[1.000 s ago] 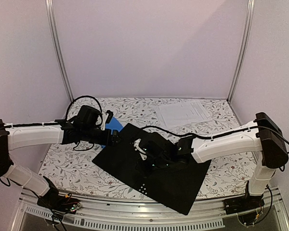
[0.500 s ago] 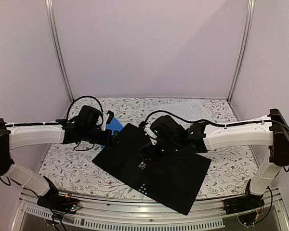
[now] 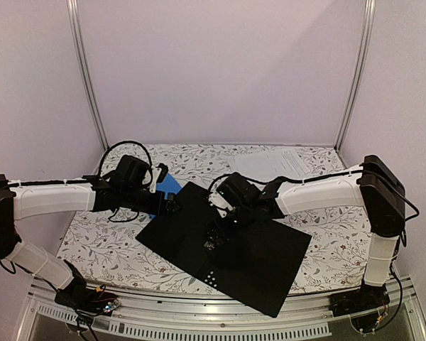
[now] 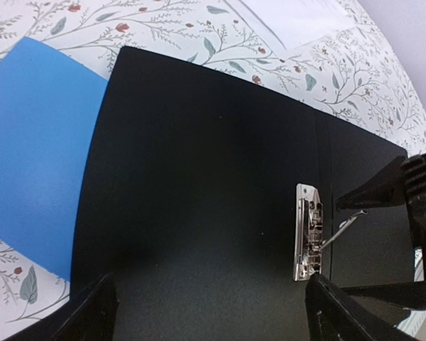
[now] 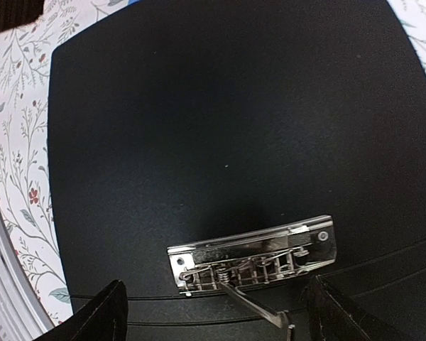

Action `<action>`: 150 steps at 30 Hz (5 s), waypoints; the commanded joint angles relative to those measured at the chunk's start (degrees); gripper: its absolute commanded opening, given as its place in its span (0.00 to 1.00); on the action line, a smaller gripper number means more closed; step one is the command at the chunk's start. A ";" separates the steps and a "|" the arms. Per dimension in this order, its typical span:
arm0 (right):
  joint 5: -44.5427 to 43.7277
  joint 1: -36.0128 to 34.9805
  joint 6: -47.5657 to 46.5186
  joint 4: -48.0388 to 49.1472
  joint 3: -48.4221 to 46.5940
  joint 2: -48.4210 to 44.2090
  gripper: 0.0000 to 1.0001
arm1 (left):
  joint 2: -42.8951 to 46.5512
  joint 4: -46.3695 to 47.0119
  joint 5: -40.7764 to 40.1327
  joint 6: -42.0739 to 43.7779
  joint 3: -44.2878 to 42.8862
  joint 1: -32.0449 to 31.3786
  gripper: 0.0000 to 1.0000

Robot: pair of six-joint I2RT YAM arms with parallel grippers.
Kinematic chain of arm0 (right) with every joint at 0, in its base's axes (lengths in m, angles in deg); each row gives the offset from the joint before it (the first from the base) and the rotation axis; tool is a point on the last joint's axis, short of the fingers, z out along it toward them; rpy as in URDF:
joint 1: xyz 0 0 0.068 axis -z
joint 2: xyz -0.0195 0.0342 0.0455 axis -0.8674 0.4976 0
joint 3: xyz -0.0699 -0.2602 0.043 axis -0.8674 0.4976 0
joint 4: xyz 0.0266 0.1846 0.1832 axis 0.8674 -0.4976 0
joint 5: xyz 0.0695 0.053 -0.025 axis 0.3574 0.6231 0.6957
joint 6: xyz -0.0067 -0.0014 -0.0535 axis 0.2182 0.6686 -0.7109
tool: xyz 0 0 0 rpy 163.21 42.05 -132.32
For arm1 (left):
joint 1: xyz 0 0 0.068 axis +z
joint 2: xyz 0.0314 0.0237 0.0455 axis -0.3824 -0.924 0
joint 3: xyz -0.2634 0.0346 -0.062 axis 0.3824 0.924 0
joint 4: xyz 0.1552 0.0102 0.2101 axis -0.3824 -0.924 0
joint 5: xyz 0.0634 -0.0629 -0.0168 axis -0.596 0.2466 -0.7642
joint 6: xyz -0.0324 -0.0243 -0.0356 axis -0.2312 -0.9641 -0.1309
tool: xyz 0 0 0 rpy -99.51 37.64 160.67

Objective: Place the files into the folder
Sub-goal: Open the spring clip on the folder at the center of the board, then adjust the file at the center of the board.

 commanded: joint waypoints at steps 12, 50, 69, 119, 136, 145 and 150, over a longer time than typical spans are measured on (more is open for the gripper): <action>1.63 -9.04 -3.19 -4.33 -3.14 1.40 0.82 | 0.08 -2.24 -1.91 1.84 -1.44 0.70 0.93; -14.58 40.53 14.71 -7.25 -12.97 3.10 0.99 | -13.15 6.44 4.90 -3.38 -11.55 0.05 1.00; -5.75 50.13 23.38 -17.79 -37.60 28.10 0.91 | -16.15 14.45 8.85 -5.38 -9.18 -2.38 0.99; -0.93 47.10 21.56 -13.46 -33.59 25.05 0.92 | -70.68 0.91 3.79 -23.58 -72.51 1.14 0.94; 10.94 47.75 25.73 -2.02 -20.87 20.91 0.74 | -67.73 4.93 6.51 -23.01 -66.41 1.34 0.88; 17.48 48.54 25.52 3.07 -13.67 15.80 0.64 | -63.80 7.77 7.71 -21.73 -60.25 2.54 0.85; 20.72 48.77 25.90 5.21 -11.17 14.87 0.60 | -63.40 10.62 9.44 -22.08 -58.67 2.63 0.85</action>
